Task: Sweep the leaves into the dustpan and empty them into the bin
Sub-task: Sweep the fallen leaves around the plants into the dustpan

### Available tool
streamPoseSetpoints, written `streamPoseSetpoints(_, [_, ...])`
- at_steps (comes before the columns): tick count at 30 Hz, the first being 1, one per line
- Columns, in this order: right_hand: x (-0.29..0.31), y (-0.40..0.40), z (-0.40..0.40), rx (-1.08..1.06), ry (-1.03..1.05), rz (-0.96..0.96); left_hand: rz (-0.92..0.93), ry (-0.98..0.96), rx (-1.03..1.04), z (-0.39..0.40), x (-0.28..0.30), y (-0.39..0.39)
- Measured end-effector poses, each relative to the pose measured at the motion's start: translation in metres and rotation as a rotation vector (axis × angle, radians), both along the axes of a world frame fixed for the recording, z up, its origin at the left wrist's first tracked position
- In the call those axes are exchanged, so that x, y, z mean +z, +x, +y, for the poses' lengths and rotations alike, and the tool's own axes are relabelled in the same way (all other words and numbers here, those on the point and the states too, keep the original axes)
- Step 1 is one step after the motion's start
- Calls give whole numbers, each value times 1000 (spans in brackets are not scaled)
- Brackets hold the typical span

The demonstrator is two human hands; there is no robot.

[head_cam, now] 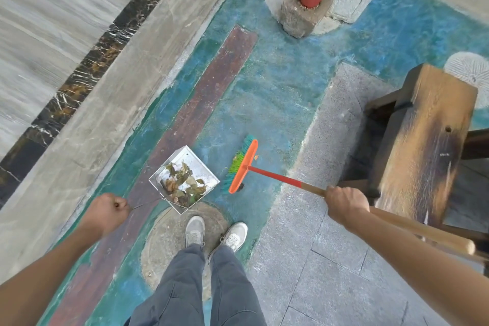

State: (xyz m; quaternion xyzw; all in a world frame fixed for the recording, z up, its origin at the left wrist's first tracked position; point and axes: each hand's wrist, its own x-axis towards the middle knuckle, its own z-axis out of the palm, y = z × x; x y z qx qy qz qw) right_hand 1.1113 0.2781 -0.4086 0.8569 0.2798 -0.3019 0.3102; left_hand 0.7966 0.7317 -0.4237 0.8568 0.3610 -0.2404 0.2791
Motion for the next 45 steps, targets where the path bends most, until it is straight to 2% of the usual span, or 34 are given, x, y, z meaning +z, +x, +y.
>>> streamPoseSetpoints(5, [12,10,-36,-83,-16,-1,12,13,-75,-1,-6,28])
streamPoseSetpoints(12, [13,-8,-93,-497,124,34,10,-4,-198,-19,-14,62])
streamPoseSetpoints(20, [-31,-44,-3,-791,187,213,-4,-104,-392,-43,-20,98])
streamPoseSetpoints(24, [-49,-106,-12,-813,39,307,-1,-126,-471,-45,-22,115])
streamPoseSetpoints(27, [-21,-140,-23,-807,21,353,25,-122,-537,-55,-22,127])
streamPoseSetpoints(31, [6,-157,-25,-979,79,376,42,-151,-587,-71,-24,141])
streamPoseSetpoints(36, [16,-164,-18,-1299,283,328,79,-127,-617,-79,-41,148])
streamPoseSetpoints(40, [6,-170,10,-1367,375,293,82,-84,-580,-82,-47,160])
streamPoseSetpoints(45, [-5,-204,54,-1432,394,452,99,-60,-572,-81,-51,175])
